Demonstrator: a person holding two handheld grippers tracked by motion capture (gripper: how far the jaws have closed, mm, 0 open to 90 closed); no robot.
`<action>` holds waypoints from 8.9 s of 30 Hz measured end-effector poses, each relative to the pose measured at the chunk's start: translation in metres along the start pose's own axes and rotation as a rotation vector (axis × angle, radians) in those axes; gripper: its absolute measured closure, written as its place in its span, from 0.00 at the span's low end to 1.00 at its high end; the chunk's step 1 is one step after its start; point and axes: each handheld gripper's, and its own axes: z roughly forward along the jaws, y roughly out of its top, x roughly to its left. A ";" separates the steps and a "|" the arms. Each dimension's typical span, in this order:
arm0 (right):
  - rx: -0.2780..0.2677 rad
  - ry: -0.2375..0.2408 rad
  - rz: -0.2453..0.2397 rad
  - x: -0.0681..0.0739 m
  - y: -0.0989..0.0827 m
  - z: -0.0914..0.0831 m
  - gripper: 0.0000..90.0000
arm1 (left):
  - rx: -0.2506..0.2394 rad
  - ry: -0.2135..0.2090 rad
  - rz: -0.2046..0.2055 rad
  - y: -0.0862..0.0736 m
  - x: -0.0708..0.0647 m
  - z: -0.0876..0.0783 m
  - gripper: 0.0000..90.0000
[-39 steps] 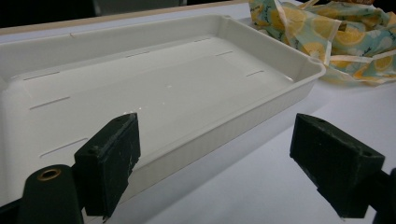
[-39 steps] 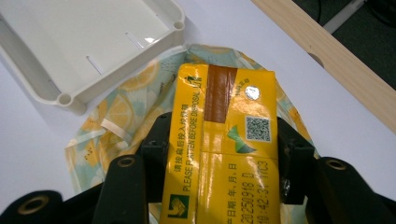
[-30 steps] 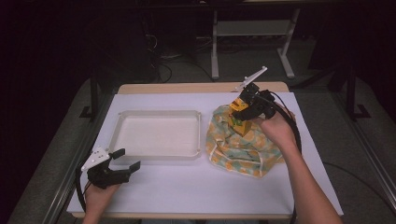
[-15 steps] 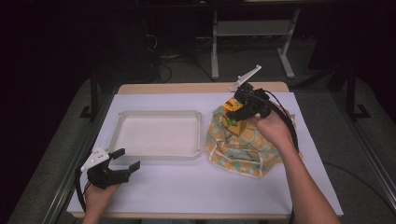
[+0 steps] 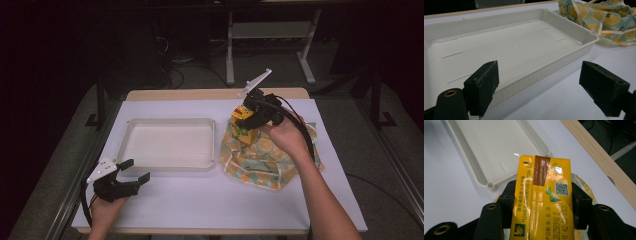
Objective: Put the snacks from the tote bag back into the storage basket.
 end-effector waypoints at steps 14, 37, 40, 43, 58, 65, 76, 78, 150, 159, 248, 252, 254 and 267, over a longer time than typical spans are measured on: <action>-0.019 0.049 -0.036 0.004 0.012 0.004 0.55 | 0.001 0.003 0.004 0.000 0.001 -0.001 0.17; -0.027 0.106 -0.152 0.024 0.034 0.015 0.55 | -0.005 -0.001 0.000 0.000 0.001 0.000 0.17; -0.034 0.126 -0.167 0.026 0.037 0.017 0.55 | -0.006 -0.002 0.000 0.000 0.001 0.000 0.17; -0.039 0.141 -0.186 0.029 0.041 0.020 0.55 | -0.005 -0.001 -0.002 0.000 0.001 0.000 0.17; -0.049 0.210 -0.256 0.040 0.053 0.038 0.55 | -0.006 -0.003 0.003 0.000 0.001 0.000 0.17; -0.054 0.243 -0.257 0.043 0.057 0.042 0.55 | 0.001 -0.006 0.006 0.001 0.000 0.001 0.17; -0.069 0.268 -0.284 0.048 0.064 0.055 0.55 | -0.002 -0.004 -0.004 0.001 0.001 0.001 0.17; -0.068 0.276 -0.290 0.049 0.066 0.057 0.55 | -0.002 -0.004 -0.005 0.001 0.001 0.001 0.17; -0.013 0.355 -0.381 0.077 0.084 0.131 0.55 | -0.012 -0.003 -0.021 0.000 0.003 0.000 0.18; -0.005 0.367 -0.377 0.077 0.084 0.136 0.55 | -0.011 -0.004 -0.021 0.000 0.003 -0.001 0.17; 0.013 0.386 -0.381 0.073 0.065 0.160 0.54 | -0.009 -0.005 -0.016 0.000 0.003 0.000 0.18; 0.007 0.389 -0.374 0.072 0.063 0.160 0.54 | -0.007 -0.004 -0.019 0.000 0.003 0.000 0.18; 0.006 0.389 -0.364 0.072 0.062 0.159 0.54 | -0.006 -0.004 -0.016 0.000 0.002 0.000 0.18; 0.007 0.384 -0.377 0.075 0.061 0.158 0.54 | -0.005 -0.004 -0.014 0.000 0.002 0.000 0.18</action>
